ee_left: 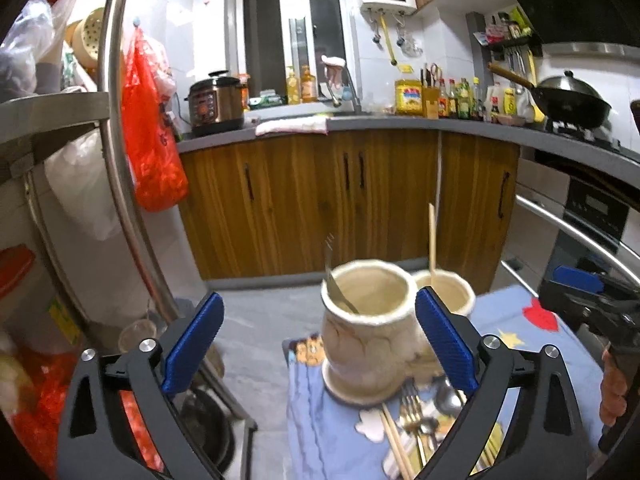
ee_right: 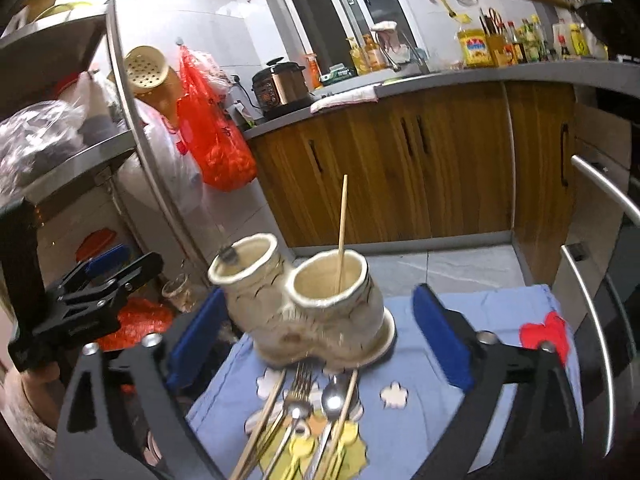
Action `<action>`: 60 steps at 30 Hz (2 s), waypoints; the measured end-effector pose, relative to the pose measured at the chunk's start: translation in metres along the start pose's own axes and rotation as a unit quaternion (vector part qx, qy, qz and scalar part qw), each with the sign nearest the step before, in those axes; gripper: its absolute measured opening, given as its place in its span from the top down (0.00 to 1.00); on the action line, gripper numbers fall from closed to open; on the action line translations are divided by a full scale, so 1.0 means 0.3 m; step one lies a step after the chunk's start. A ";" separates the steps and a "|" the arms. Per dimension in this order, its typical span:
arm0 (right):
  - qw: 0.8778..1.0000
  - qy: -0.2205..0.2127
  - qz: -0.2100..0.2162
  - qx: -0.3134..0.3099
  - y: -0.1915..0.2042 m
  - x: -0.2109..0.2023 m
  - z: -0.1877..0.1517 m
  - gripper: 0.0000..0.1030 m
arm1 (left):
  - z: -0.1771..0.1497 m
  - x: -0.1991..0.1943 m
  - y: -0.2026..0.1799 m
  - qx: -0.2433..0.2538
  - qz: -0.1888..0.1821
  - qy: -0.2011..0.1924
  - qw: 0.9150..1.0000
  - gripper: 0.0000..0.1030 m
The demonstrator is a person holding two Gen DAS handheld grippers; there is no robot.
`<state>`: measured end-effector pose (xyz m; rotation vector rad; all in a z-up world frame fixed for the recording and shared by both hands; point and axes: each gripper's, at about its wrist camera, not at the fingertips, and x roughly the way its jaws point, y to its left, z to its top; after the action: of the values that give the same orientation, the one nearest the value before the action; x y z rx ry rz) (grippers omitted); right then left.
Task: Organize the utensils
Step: 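Open the right gripper to release the chopstick into the holder, then grasp a yellow plastic spoon with the right gripper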
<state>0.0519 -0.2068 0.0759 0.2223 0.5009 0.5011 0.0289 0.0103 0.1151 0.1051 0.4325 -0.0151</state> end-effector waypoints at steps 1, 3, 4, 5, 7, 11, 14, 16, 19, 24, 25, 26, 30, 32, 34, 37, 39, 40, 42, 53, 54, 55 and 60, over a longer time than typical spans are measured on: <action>1.000 -0.002 -0.003 0.000 0.001 -0.019 -0.019 0.05 | -0.009 -0.008 -0.009 0.002 -0.002 0.007 1.000 0.06; 1.000 0.000 -0.013 -0.001 -0.002 -0.032 -0.049 0.05 | -0.039 -0.019 -0.036 0.005 -0.011 0.027 1.000 0.06; 1.000 0.004 -0.020 -0.004 -0.004 -0.033 -0.066 0.05 | -0.059 -0.020 -0.051 0.005 -0.016 0.039 0.999 0.06; 0.999 0.011 -0.037 -0.011 -0.007 -0.026 -0.089 0.05 | -0.079 -0.018 -0.059 0.002 -0.019 0.046 0.999 0.05; 0.997 0.026 -0.065 -0.023 -0.022 -0.008 -0.123 0.05 | -0.128 -0.007 -0.079 -0.012 -0.034 0.067 0.997 0.05; 0.994 0.057 -0.093 -0.029 -0.077 0.044 -0.181 0.05 | -0.214 0.042 -0.091 -0.040 -0.029 0.075 0.996 0.05; 0.990 0.084 -0.107 -0.028 -0.111 0.080 -0.213 0.05 | -0.288 0.103 -0.093 -0.028 0.002 0.094 0.995 0.05; 0.989 0.104 -0.100 -0.028 -0.123 0.098 -0.236 0.05 | -0.325 0.135 -0.081 -0.035 0.002 0.109 0.993 0.05; 0.986 0.131 -0.089 -0.047 -0.118 0.125 -0.266 0.05 | -0.369 0.186 -0.053 -0.052 -0.005 0.139 0.989 0.05; 0.983 0.143 -0.077 -0.081 -0.085 0.146 -0.288 0.07 | -0.386 0.199 -0.032 -0.046 -0.001 0.139 0.989 0.05; 0.983 0.145 -0.076 -0.085 -0.079 0.150 -0.292 0.11 | -0.390 0.204 -0.031 -0.047 -0.005 0.143 0.989 0.05; 0.982 0.150 -0.077 -0.089 -0.072 0.165 -0.298 0.15 | -0.393 0.209 -0.032 -0.047 -0.008 0.148 0.988 0.05; 0.977 0.187 -0.064 -0.076 -0.070 0.208 -0.318 0.30 | -0.405 0.231 -0.025 -0.059 -0.020 0.173 0.983 0.05; 0.976 0.196 -0.055 -0.071 -0.067 0.219 -0.322 0.40 | -0.411 0.232 -0.024 -0.055 -0.021 0.176 0.983 0.05; 0.974 0.203 -0.060 -0.082 -0.058 0.229 -0.332 0.50 | -0.413 0.232 -0.024 -0.047 -0.017 0.177 0.983 0.05; 0.968 0.236 -0.054 -0.071 -0.063 0.235 -0.354 0.66 | -0.418 0.234 -0.018 -0.047 -0.020 0.182 0.982 0.05; 0.965 0.249 -0.049 -0.063 -0.065 0.233 -0.363 0.73 | -0.420 0.231 -0.012 -0.051 -0.026 0.184 0.981 0.05; 0.965 0.250 -0.050 -0.067 -0.060 0.227 -0.367 0.74 | -0.421 0.231 -0.011 -0.051 -0.027 0.184 0.981 0.05; 0.964 0.250 -0.051 -0.079 -0.047 0.217 -0.374 0.76 | -0.421 0.230 -0.010 -0.052 -0.028 0.183 0.981 0.05; 0.958 0.262 -0.047 -0.108 0.004 0.241 -0.405 0.78 | -0.415 0.225 -0.028 -0.047 -0.035 0.180 0.982 0.05; 0.959 0.261 -0.050 -0.102 -0.001 0.244 -0.403 0.82 | -0.415 0.225 -0.031 -0.047 -0.039 0.182 0.981 0.05; 0.959 0.262 -0.048 -0.096 -0.007 0.246 -0.399 0.86 | -0.418 0.223 -0.035 -0.045 -0.041 0.184 0.981 0.05; 0.967 0.246 -0.040 -0.047 -0.061 0.224 -0.362 0.90 | -0.431 0.231 -0.071 -0.021 -0.071 0.206 0.976 0.05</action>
<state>0.0550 -0.1791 -0.0501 -0.0181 0.9640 0.5000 0.0369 0.0031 -0.0327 0.0355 0.8537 -0.1261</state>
